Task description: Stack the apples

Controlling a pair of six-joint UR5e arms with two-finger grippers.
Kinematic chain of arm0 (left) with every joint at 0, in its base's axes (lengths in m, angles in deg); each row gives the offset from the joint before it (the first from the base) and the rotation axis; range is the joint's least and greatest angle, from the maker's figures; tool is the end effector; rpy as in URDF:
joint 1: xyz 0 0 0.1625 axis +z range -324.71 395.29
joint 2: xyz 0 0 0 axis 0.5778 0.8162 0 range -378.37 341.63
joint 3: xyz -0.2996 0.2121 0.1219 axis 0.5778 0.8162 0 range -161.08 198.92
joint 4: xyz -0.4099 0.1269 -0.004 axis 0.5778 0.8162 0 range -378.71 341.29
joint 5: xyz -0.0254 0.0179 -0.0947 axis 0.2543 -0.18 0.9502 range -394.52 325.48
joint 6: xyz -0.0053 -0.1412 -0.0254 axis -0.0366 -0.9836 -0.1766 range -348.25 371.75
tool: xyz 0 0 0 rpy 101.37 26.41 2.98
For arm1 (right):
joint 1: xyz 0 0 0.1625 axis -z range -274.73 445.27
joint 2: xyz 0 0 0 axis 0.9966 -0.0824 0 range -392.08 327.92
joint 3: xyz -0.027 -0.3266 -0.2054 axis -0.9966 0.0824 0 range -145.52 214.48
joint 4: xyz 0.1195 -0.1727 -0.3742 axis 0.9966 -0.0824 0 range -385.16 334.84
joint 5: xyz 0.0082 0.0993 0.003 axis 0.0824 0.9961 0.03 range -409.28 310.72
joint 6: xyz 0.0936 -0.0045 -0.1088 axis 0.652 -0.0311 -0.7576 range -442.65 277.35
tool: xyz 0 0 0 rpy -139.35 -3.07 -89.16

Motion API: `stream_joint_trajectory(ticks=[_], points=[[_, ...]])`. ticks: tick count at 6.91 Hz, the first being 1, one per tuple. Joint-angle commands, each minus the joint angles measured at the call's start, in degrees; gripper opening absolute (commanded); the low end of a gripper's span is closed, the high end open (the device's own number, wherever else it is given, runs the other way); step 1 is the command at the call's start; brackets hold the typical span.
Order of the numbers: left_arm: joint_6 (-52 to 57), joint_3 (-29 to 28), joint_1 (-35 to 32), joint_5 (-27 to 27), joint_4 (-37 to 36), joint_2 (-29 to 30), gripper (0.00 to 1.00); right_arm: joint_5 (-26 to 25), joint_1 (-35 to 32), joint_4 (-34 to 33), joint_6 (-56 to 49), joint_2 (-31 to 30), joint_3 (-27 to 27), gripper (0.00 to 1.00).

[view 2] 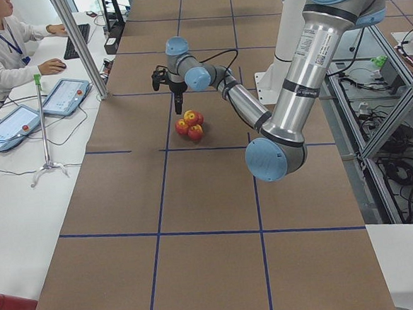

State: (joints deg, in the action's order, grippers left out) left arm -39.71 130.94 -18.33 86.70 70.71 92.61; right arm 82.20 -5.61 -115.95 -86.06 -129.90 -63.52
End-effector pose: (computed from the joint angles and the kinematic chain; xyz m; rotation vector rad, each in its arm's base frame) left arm 0.3044 -0.5127 0.2689 0.1592 0.8732 -0.0441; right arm 0.0452 -0.4531 0.6530 0.0169 -0.7239 -0.0382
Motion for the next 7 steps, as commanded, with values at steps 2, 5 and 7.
stream_joint_trajectory(ticks=[2,5,7], points=[[26.83,4.7,-12.69,2.42,-1.63,-14.94,1.0,0.0,0.0,0.0,-0.02,0.0,0.0,1.0],[59.8,-6.41,-30.35,7.88,-2.23,-20.18,1.0,0.0,0.0,0.0,-0.02,0.0,0.0,1.0],[68.67,-11.02,-35.94,8.41,-9.04,-20.27,1.0,0.0,0.0,0.0,-0.02,0.0,0.0,1.0]])
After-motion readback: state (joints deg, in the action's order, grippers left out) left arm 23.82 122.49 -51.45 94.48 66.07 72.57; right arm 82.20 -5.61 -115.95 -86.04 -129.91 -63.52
